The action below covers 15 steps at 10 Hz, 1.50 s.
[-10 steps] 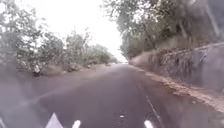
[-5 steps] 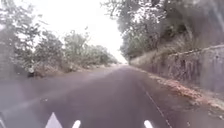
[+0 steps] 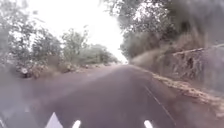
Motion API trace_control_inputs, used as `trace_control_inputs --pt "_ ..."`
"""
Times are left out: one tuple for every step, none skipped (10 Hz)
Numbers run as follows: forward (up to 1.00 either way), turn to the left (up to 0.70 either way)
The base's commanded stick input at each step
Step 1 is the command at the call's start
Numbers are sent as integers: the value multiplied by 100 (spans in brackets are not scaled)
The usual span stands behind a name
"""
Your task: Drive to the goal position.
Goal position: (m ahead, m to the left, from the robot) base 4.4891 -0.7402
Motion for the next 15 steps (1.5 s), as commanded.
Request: trace_control_inputs --pt "100 0" --pt "100 0" --pt "100 0" --pt "100 0" --pt "100 0" --pt "100 0" --pt "100 0" --pt "100 0" --pt "100 -9" --pt "100 -24" --pt "100 -40" --pt "100 -37" --pt "100 -35" --pt "100 0" --pt "100 0"
